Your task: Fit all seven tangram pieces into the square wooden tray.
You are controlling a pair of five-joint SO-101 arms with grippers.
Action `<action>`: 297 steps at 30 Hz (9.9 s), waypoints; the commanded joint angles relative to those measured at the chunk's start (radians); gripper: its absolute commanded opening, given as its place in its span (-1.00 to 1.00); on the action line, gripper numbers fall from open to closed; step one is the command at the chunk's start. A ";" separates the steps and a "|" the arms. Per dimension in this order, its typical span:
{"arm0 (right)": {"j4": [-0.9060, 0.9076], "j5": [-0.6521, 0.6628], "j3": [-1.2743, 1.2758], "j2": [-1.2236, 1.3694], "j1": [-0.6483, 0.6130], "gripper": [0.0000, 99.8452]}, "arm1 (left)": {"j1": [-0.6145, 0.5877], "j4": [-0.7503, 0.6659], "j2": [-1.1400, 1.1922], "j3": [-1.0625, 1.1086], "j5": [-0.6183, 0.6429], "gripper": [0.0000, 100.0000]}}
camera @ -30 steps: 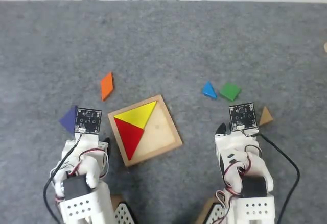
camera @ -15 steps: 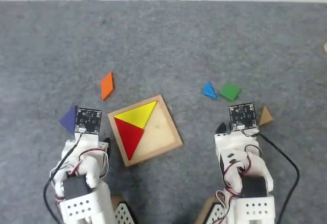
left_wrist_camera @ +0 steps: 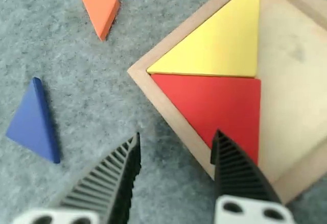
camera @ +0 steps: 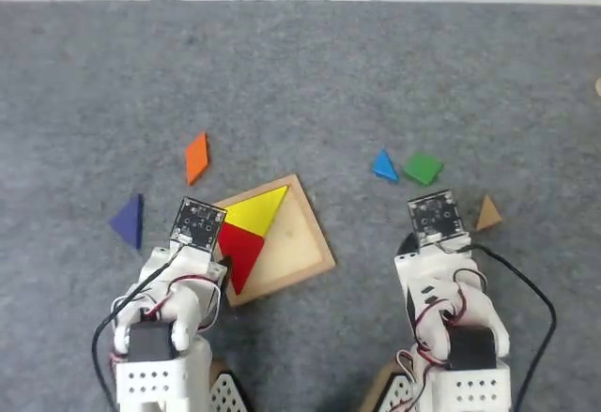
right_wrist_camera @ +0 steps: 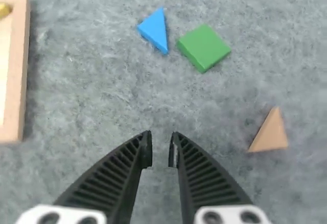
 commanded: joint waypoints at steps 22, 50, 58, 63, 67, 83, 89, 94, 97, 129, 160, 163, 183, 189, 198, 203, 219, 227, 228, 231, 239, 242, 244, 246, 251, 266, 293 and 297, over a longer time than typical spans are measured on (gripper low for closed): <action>0.113 0.138 -0.709 0.684 0.039 -0.85 | -0.094 0.006 0.118 -0.452 -0.107 -0.56; -0.260 -0.054 -0.568 1.260 0.087 -0.85 | -0.149 -0.186 1.683 -1.362 0.072 -0.56; -0.355 -0.054 -0.482 1.260 0.031 -0.85 | -0.097 -0.095 1.961 -1.632 0.015 -0.56; -0.357 -0.054 -0.482 1.264 0.030 -0.85 | 0.012 -0.098 2.004 -1.638 0.032 -0.56; -0.357 -0.054 -0.479 1.262 0.035 -0.85 | 0.029 -0.106 2.065 -1.639 0.044 -0.56; -0.357 -0.054 -0.477 1.262 0.030 -0.85 | -0.092 -0.206 2.220 -1.639 0.118 -0.57; -0.357 -0.055 -0.477 1.265 0.028 -0.85 | -0.080 -0.207 2.280 -1.682 0.195 -0.57; -0.357 -0.055 -0.477 1.264 0.028 -0.85 | -0.051 -0.155 2.282 -1.713 0.339 -0.68; -0.357 -0.055 -0.477 1.262 0.028 -0.85 | -0.028 -0.121 2.283 -1.712 0.364 -0.77; -0.357 -0.057 -0.477 1.270 0.028 -0.85 | -0.041 -0.011 2.403 -1.863 0.442 -0.53; -0.357 -0.054 -0.477 1.271 -0.008 -0.85 | 0.044 0.413 2.579 -2.404 0.374 -0.55; -0.357 -0.054 -0.476 1.271 -0.007 -0.85 | 0.075 0.413 2.596 -2.405 0.374 -0.55; -0.357 -0.054 -0.476 1.271 -0.010 -0.85 | -0.032 0.345 2.750 -2.394 0.368 -0.55; -0.357 -0.054 -0.476 1.271 -0.010 -0.85 | -0.018 0.356 2.768 -2.445 0.368 -0.58; -0.354 -0.054 -0.476 1.271 -0.010 -0.85 | -0.081 0.419 2.770 -2.614 0.342 -0.59; -0.355 -0.054 -0.476 1.271 -0.010 -0.85 | -0.124 0.494 2.770 -2.735 0.287 -0.59; -0.357 -0.054 -0.468 1.271 -0.010 -0.85 | -0.092 0.454 2.886 -2.744 0.258 -0.59; -0.357 -0.054 -0.466 1.270 -0.010 -0.85 | -0.087 0.485 2.934 -2.781 0.256 -0.75; -0.357 -0.054 -0.466 1.270 -0.010 -0.85 | -0.087 0.485 2.934 -2.778 0.249 -0.81; -0.357 -0.054 -0.466 1.268 -0.010 -0.85 | -0.081 0.494 2.934 -2.776 0.227 -0.88; -0.357 -0.054 -0.466 1.268 -0.010 -0.85 | -0.084 0.497 2.905 -2.776 0.230 -0.98; -0.357 -0.054 -0.466 1.268 -0.010 -0.85 | -0.078 0.497 2.835 -2.735 0.233 -0.98; -0.357 -0.054 -0.466 1.267 -0.010 -0.85 | -0.061 0.497 2.753 -2.660 0.241 -0.98; -0.357 -0.054 -0.466 1.267 -0.010 -0.85 | -0.032 0.497 2.645 -2.559 0.244 -0.98; -0.357 -0.054 -0.466 1.265 -0.010 -0.85 | 0.060 0.493 2.340 -2.295 0.272 -0.98; -0.355 -0.054 -0.466 1.270 -0.010 -0.85 | -0.094 0.278 2.518 -2.285 0.333 -0.61; -0.357 -0.054 -0.466 1.270 -0.010 -0.85 | -0.097 0.497 2.891 -2.807 0.308 -0.90; -0.357 -0.054 -0.466 1.270 -0.010 -0.85 | -0.084 0.497 2.766 -2.704 0.308 -0.90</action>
